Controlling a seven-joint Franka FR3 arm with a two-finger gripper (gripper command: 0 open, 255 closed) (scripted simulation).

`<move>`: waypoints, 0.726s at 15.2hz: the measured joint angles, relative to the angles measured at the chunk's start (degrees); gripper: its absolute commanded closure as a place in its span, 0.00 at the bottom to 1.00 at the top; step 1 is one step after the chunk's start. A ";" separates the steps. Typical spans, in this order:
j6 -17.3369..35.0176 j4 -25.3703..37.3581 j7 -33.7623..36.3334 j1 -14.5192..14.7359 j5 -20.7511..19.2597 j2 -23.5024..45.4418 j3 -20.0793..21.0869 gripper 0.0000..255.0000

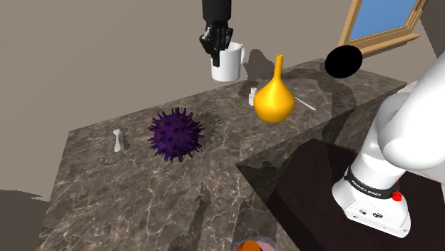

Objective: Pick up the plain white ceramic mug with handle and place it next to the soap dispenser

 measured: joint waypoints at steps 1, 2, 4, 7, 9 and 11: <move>-0.05 -1.60 0.89 0.43 0.30 -1.64 0.52 1.00; -0.15 -3.21 1.71 0.86 0.64 -3.37 1.02 1.00; 0.02 -6.00 3.14 1.59 1.25 -6.06 1.92 1.00; -1.12 -8.73 6.19 3.07 2.43 -10.04 3.91 1.00; -1.08 -11.23 8.20 4.07 3.34 -12.59 5.27 1.00; -2.26 -12.58 10.22 5.10 4.37 -15.26 6.61 1.00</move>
